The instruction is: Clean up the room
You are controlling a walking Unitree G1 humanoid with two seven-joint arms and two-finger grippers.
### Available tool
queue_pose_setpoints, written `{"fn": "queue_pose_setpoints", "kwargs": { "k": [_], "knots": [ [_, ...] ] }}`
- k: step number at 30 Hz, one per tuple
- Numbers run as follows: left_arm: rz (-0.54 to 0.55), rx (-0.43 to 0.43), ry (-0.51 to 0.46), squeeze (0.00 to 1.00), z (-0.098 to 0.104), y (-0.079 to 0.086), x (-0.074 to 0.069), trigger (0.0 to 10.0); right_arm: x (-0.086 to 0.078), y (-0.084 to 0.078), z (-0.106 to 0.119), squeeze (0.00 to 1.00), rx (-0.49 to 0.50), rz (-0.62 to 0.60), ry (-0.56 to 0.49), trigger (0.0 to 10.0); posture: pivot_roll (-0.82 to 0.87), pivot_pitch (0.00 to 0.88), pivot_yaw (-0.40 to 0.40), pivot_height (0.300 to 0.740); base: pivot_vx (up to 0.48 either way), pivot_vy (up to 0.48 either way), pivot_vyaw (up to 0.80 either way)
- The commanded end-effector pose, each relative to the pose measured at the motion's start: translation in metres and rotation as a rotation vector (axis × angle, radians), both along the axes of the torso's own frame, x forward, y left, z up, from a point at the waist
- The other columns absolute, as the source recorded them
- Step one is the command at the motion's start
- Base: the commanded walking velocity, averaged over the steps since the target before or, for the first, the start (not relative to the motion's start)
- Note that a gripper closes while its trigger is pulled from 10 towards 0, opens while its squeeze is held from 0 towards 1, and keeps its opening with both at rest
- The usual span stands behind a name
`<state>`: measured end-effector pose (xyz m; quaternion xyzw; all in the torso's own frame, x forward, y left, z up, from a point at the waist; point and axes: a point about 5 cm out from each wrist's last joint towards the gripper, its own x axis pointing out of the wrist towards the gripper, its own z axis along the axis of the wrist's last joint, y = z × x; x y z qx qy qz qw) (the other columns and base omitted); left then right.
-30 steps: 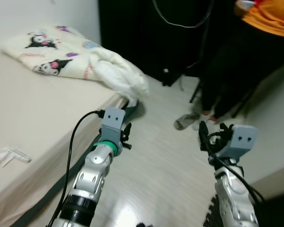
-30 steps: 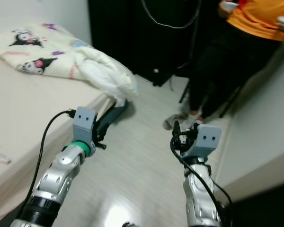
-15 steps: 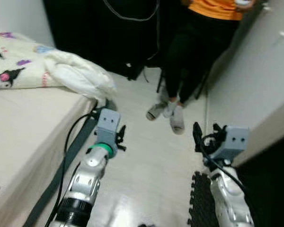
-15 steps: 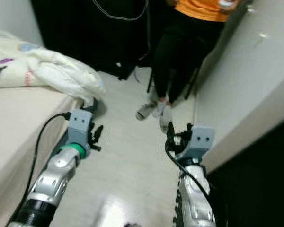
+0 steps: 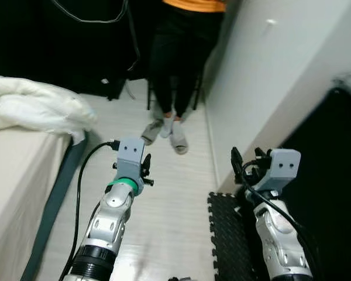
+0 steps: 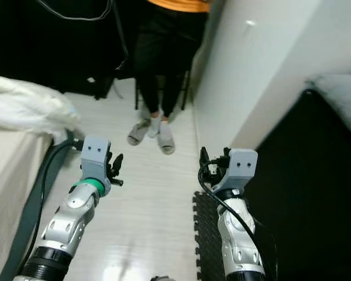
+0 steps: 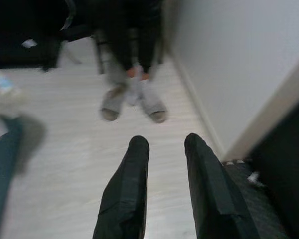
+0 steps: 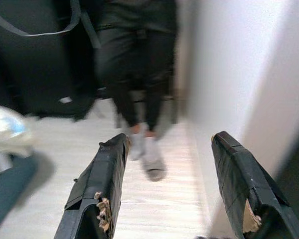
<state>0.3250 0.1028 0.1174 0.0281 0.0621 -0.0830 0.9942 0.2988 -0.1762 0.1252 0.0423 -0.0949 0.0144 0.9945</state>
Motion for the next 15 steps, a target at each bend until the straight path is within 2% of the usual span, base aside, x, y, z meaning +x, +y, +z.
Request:
{"fn": "queue_pose_setpoints", "kwargs": {
  "k": [1,14,15],
  "knots": [
    [-0.002,0.013,0.013,0.00,-0.0061,-0.0003,-0.0033,10.0,-0.0003,-0.0016,-0.0027,0.00,0.002,-0.008,0.009,10.0,-0.04,0.049,-0.051,0.740,0.000,0.000,0.00],
    [-0.009,0.005,0.006,0.00,-0.0073,0.0014,-0.0046,10.0,-0.0026,0.0036,-0.0060,0.00,0.016,0.010,0.009,10.0,-0.03,0.056,-0.039,0.740,0.000,0.000,0.00],
    [-0.029,0.058,-0.023,0.00,-0.0075,0.0019,-0.0064,10.0,-0.0026,0.0028,-0.0076,0.00,0.011,0.017,0.018,10.0,-0.04,0.058,-0.034,0.740,0.000,0.000,0.00]
  ]
}}
